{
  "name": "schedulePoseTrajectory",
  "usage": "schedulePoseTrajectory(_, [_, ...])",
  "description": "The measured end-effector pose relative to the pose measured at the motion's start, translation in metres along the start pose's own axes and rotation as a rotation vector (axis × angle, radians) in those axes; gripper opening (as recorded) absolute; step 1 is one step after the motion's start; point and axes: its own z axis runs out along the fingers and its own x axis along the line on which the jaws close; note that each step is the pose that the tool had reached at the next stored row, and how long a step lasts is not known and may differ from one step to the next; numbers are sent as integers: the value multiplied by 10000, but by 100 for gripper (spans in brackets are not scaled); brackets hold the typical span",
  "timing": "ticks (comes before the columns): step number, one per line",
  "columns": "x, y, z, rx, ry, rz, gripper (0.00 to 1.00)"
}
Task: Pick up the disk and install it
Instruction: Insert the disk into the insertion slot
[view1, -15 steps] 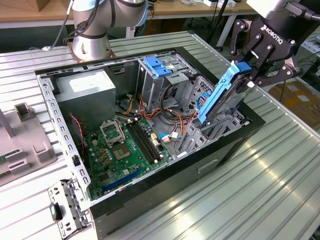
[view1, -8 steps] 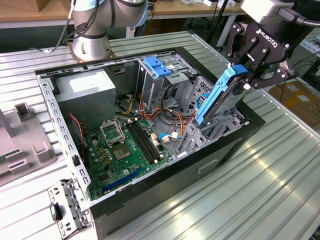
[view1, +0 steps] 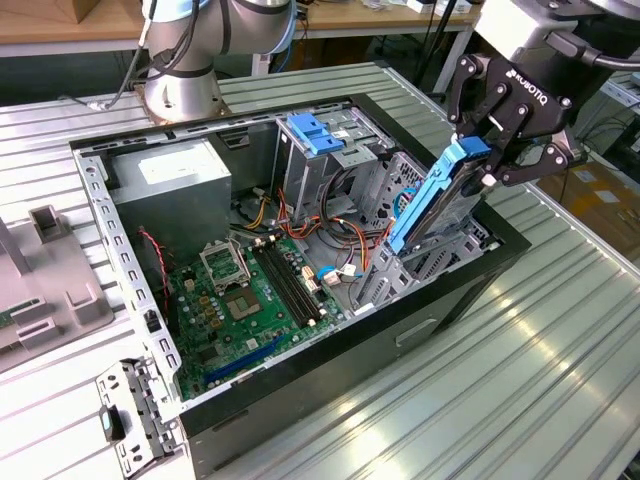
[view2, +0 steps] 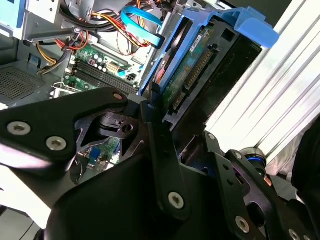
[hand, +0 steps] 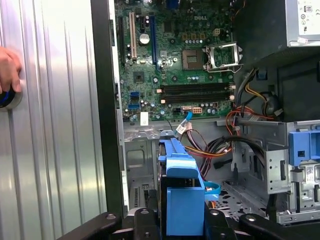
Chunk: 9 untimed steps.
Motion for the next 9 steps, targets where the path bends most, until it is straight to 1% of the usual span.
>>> schedulePoseTrajectory(2, [0,1,8,-9,-2,-97,36])
schedulePoseTrajectory(6, [-36,2,25,-13,-3,-123,36])
schedulePoseTrajectory(9, [-38,3,37,-19,5,-178,36])
